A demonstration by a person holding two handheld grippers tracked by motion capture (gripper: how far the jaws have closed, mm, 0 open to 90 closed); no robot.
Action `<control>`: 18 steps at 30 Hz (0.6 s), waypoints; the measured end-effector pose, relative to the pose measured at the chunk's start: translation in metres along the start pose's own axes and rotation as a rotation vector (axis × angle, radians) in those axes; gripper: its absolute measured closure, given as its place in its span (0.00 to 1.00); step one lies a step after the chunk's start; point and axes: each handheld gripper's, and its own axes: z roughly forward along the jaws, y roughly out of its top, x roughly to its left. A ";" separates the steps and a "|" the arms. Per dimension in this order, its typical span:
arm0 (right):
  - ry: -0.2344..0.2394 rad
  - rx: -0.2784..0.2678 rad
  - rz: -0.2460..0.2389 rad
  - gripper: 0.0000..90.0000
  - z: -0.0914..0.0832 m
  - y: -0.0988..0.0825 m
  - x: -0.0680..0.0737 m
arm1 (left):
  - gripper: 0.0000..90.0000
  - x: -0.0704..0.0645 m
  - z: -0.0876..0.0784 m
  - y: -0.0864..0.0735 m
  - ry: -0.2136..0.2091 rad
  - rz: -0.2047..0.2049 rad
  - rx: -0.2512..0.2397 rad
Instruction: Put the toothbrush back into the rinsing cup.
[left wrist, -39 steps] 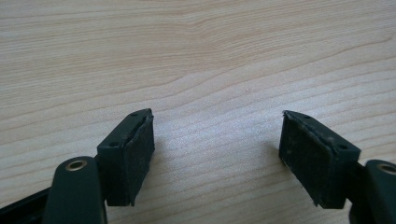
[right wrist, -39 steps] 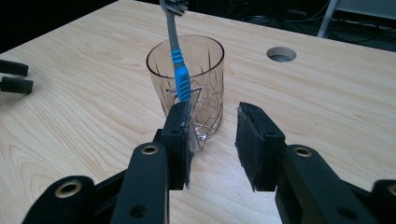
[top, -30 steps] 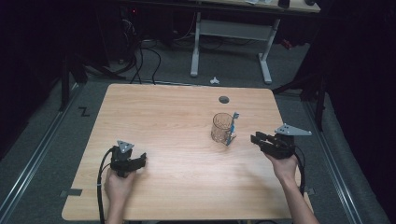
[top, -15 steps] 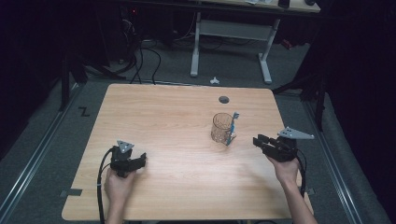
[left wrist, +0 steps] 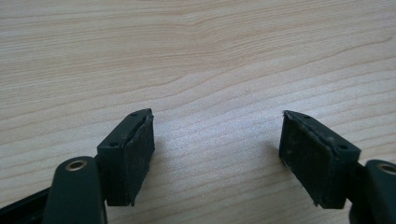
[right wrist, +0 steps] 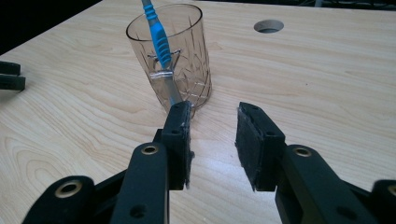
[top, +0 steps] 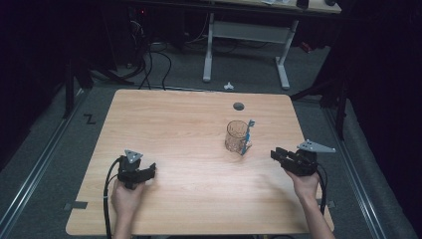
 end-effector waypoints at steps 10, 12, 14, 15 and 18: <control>-0.002 0.007 0.022 0.73 0.001 -0.008 -0.003 | 0.30 0.000 0.000 0.000 0.000 0.001 0.000; -0.002 0.005 0.021 0.73 0.001 -0.008 -0.003 | 0.30 0.000 0.000 0.000 0.001 0.001 0.000; -0.005 0.012 0.017 0.73 0.003 -0.009 -0.002 | 0.30 0.000 0.000 0.000 0.000 0.000 0.000; -0.006 0.015 0.015 0.73 0.004 -0.009 -0.002 | 0.30 0.000 0.000 0.000 0.000 0.001 0.000; -0.009 0.016 0.016 0.73 0.006 -0.010 -0.002 | 0.30 0.000 0.000 0.000 0.000 0.000 0.000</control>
